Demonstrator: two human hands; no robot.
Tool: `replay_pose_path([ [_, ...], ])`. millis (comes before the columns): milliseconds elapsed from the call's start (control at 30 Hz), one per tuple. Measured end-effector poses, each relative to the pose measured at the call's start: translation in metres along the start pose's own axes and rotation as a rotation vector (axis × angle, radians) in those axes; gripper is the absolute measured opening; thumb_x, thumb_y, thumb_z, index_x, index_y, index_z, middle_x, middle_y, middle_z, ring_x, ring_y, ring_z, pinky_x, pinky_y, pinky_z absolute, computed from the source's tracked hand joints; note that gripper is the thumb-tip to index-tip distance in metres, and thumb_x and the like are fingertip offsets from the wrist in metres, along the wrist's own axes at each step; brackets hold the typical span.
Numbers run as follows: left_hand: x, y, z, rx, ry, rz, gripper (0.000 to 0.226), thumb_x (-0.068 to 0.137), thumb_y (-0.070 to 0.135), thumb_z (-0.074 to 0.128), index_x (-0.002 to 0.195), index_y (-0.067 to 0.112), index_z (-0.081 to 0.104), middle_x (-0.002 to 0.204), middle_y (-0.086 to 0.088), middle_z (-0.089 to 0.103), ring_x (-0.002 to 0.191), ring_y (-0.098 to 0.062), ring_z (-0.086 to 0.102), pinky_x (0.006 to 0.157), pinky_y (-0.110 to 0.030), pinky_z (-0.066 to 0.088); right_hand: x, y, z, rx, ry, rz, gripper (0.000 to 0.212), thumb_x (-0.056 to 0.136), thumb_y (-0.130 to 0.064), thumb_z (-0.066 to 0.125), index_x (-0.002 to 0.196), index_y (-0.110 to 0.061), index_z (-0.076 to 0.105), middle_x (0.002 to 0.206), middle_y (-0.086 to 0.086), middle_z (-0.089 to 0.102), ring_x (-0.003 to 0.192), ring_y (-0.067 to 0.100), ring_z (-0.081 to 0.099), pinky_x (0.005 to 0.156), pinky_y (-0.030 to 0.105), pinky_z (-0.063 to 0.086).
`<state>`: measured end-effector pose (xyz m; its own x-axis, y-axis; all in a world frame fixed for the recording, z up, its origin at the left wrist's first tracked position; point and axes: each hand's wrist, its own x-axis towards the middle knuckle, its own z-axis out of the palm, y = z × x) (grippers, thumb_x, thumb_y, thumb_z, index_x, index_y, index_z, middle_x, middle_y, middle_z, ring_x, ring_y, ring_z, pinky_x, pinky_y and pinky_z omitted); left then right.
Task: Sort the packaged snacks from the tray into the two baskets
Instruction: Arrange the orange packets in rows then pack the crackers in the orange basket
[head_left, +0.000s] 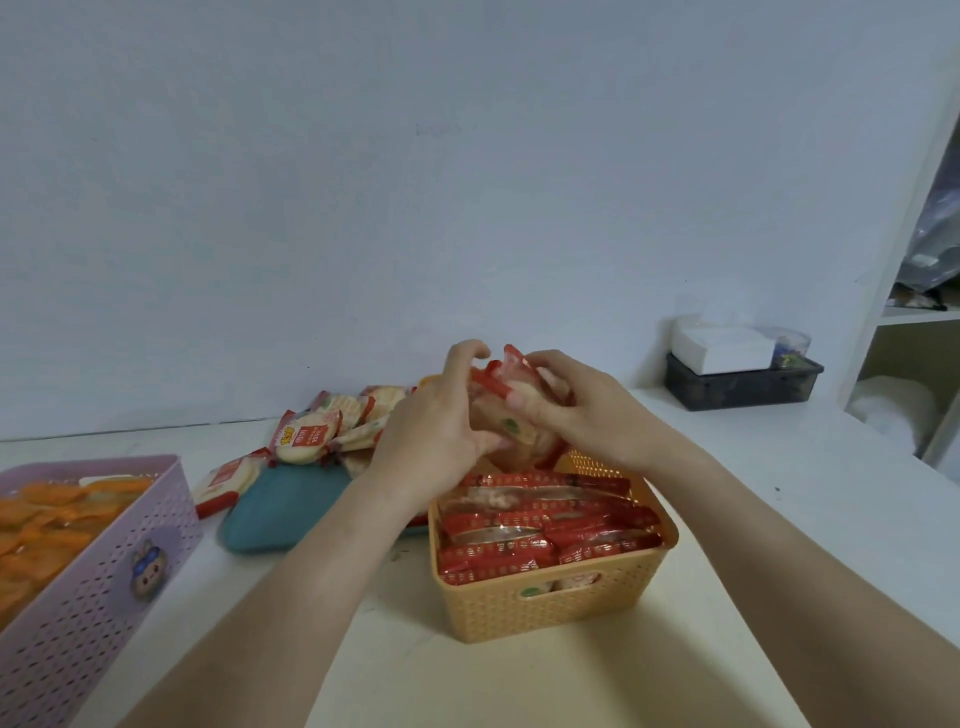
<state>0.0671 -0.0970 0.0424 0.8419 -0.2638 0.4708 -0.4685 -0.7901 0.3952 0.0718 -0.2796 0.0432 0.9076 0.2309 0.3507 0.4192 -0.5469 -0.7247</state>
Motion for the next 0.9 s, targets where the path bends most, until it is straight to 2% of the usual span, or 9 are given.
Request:
replay_pose_path([
  [133, -0.003, 0.000, -0.002, 0.306, 0.066, 0.129, 0.079, 0.079, 0.049, 0.071, 0.143, 0.041, 0.025, 0.119, 0.005, 0.065, 0.102, -0.019, 0.063, 0.082, -0.038, 0.054, 0.004, -0.005, -0.020, -0.105, -0.259, 0.058, 0.070, 0.073, -0.032, 0.083, 0.134, -0.029, 0.049, 0.118, -0.010, 0.064, 0.104, 0.009, 0.062, 0.093, 0.033, 0.052],
  [267, -0.003, -0.002, -0.006, 0.231, 0.064, 0.016, 0.064, 0.077, 0.059, 0.068, 0.133, 0.034, 0.051, 0.114, 0.008, 0.069, 0.105, -0.017, 0.062, 0.082, -0.034, 0.051, 0.007, -0.004, -0.015, -0.426, -0.183, -0.037, 0.071, 0.071, -0.027, 0.082, 0.134, -0.031, 0.049, 0.124, -0.012, 0.057, 0.111, 0.011, 0.053, 0.090, 0.026, 0.043],
  [433, -0.005, -0.010, -0.013, 0.356, 0.101, 0.011, 0.051, 0.074, 0.062, 0.068, 0.111, 0.027, 0.063, 0.110, 0.008, 0.056, 0.110, -0.014, 0.045, 0.081, -0.028, 0.037, 0.006, 0.001, -0.003, -0.601, -0.101, -0.106, 0.058, 0.081, -0.024, 0.065, 0.135, -0.033, 0.047, 0.129, -0.003, 0.054, 0.116, 0.019, 0.054, 0.094, 0.038, 0.047],
  [500, -0.008, -0.008, -0.022, 0.318, 0.008, 0.052, 0.041, 0.077, 0.057, 0.069, 0.108, 0.032, 0.058, 0.100, 0.013, 0.053, 0.102, -0.011, 0.049, 0.075, -0.026, 0.036, 0.006, 0.001, 0.000, -0.688, -0.090, -0.117, 0.054, 0.084, -0.029, 0.058, 0.136, -0.034, 0.045, 0.131, -0.004, 0.053, 0.115, 0.019, 0.055, 0.092, 0.041, 0.047],
  [600, -0.010, -0.002, -0.033, 0.290, -0.378, 0.129, 0.029, 0.087, 0.054, 0.057, 0.112, 0.038, 0.057, 0.096, 0.018, 0.062, 0.088, -0.005, 0.057, 0.074, -0.029, 0.047, 0.008, 0.001, 0.004, -0.800, -0.086, -0.114, 0.048, 0.091, -0.034, 0.047, 0.139, -0.035, 0.043, 0.135, -0.003, 0.051, 0.116, 0.020, 0.055, 0.095, 0.043, 0.042],
  [700, -0.006, 0.002, -0.034, 0.336, -0.650, 0.119, 0.046, 0.090, 0.067, 0.035, 0.102, 0.033, 0.063, 0.091, 0.012, 0.068, 0.083, -0.006, 0.063, 0.079, -0.032, 0.052, 0.011, 0.003, 0.009, -0.867, -0.050, -0.108, 0.046, 0.096, -0.037, 0.039, 0.142, -0.032, 0.039, 0.144, 0.001, 0.043, 0.122, 0.027, 0.049, 0.097, 0.045, 0.038],
  [767, -0.003, 0.004, -0.027, 0.441, -0.704, 0.166, 0.054, 0.090, 0.069, 0.030, 0.110, 0.030, 0.061, 0.101, 0.010, 0.069, 0.095, -0.011, 0.063, 0.095, -0.036, 0.045, 0.011, 0.008, 0.012, -0.870, -0.004, -0.092, 0.048, 0.098, -0.036, 0.039, 0.146, -0.032, 0.035, 0.153, 0.005, 0.032, 0.126, 0.033, 0.045, 0.100, 0.047, 0.038],
  [833, -0.003, 0.004, -0.020, 0.522, -0.702, 0.219, 0.057, 0.093, 0.067, 0.025, 0.119, 0.027, 0.055, 0.110, 0.007, 0.067, 0.106, -0.016, 0.060, 0.111, -0.045, 0.025, 0.011, 0.013, 0.013, -0.859, 0.042, -0.088, 0.049, 0.099, -0.034, 0.040, 0.148, -0.030, 0.032, 0.155, 0.008, 0.028, 0.128, 0.035, 0.043, 0.100, 0.047, 0.040],
  [900, -0.004, 0.005, -0.015, 0.489, -0.653, 0.238, 0.052, 0.096, 0.061, 0.022, 0.116, 0.026, 0.053, 0.104, 0.008, 0.066, 0.101, -0.016, 0.060, 0.113, -0.046, 0.019, 0.012, 0.016, 0.012, -0.798, 0.091, -0.110, 0.046, 0.099, -0.031, 0.043, 0.144, -0.026, 0.038, 0.151, 0.007, 0.034, 0.125, 0.035, 0.045, 0.097, 0.049, 0.043],
])
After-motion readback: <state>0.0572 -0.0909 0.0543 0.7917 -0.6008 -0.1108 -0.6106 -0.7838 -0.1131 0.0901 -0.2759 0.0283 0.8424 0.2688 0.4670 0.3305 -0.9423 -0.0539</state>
